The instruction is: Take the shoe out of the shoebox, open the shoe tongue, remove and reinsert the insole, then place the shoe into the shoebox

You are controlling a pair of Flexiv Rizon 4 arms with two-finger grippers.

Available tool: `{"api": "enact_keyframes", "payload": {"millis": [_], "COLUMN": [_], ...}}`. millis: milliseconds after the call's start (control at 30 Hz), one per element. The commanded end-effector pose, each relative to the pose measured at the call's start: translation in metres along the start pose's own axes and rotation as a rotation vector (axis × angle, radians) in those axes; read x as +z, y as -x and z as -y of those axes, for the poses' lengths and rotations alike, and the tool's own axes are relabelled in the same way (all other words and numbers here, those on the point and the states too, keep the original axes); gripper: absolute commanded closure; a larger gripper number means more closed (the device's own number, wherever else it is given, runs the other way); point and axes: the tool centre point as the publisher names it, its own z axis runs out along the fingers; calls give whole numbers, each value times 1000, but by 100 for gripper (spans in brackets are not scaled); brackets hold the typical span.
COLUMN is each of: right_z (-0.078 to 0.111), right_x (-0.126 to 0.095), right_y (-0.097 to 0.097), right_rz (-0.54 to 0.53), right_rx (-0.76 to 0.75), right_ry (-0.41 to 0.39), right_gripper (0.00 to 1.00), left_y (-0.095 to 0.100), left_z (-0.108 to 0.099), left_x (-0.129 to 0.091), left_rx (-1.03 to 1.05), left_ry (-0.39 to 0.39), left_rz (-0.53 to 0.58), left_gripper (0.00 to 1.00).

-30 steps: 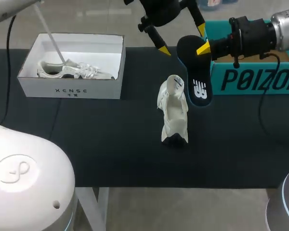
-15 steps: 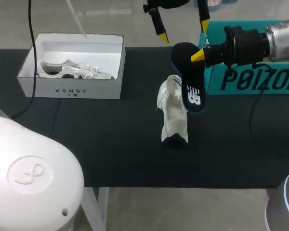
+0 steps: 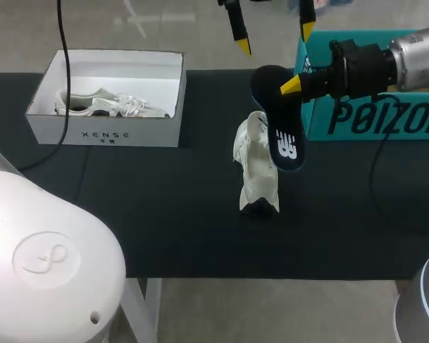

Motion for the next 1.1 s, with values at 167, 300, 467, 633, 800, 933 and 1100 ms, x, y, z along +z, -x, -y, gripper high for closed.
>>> {"api": "enact_keyframes", "payload": {"millis": [167, 300, 467, 633, 800, 933, 1100], "right_z": [2, 3, 4, 5, 0, -8, -12], "right_x": [1, 2, 1, 2, -7, -9, -4], "right_y": [0, -1, -2, -1, -6, -11, -13], "right_rz": [2, -6, -16, -15, -64, -89, -94], "right_rx": [0, 0, -8, -8, -50, -70, -61], "right_ry": [-5, -3, -2, -3, 90, 129, 119], "right_gripper": [100, 100, 100, 100, 100, 100, 100], "left_y": [-1, -1, -2, -5, -6, -6, -7], "left_z": [3, 5, 6, 8, 9, 10, 11], "left_x": [-3, -4, -6, -6, -5, -3, 0], "left_rx": [0, 8, 46, 86, 98, 105, 131], "left_ry": [8, 11, 8, 27, 44, 47, 59], "left_rz": [8, 6, -13, -26, -23, -41, -73], "left_gripper": [0, 0, 0, 0, 0, 0, 0]}}
